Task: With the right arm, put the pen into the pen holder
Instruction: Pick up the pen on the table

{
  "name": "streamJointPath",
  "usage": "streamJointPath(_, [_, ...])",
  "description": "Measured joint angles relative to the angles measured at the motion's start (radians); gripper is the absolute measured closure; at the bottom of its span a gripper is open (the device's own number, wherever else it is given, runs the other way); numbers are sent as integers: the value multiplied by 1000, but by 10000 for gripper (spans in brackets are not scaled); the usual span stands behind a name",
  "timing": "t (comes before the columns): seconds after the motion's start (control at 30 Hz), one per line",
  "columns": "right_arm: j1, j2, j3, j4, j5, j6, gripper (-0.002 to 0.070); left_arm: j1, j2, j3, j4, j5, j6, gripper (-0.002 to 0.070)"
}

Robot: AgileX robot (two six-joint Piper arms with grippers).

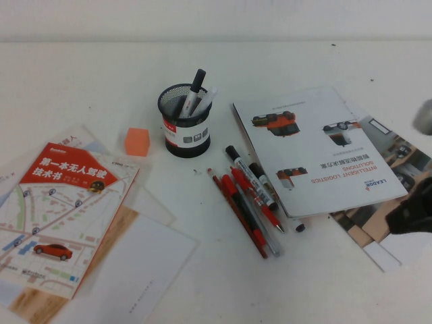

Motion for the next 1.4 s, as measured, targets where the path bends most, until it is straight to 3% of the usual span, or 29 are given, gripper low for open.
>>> streamJointPath(0.27, [275, 396, -318, -212, 105, 43, 696, 0, 0, 0, 0, 0, 0, 676])
streamJointPath(0.47, [381, 593, -510, -246, 107, 85, 668, 0, 0, 0, 0, 0, 0, 676])
streamJointPath(0.53, [406, 642, -561, -265, 109, 119, 617, 0, 0, 0, 0, 0, 0, 676])
streamJointPath(0.7, [462, 764, -684, -355, 111, 218, 386, 0, 0, 0, 0, 0, 0, 676])
streamJointPath(0.77, [480, 806, -728, -386, 112, 251, 331, 0, 0, 0, 0, 0, 0, 676])
streamJointPath(1.07, [519, 965, -922, -409, 114, 288, 322, 0, 0, 0, 0, 0, 0, 676])
streamJointPath(1.4, [553, 1082, -999, -410, 114, 288, 322, 0, 0, 0, 0, 0, 0, 676])
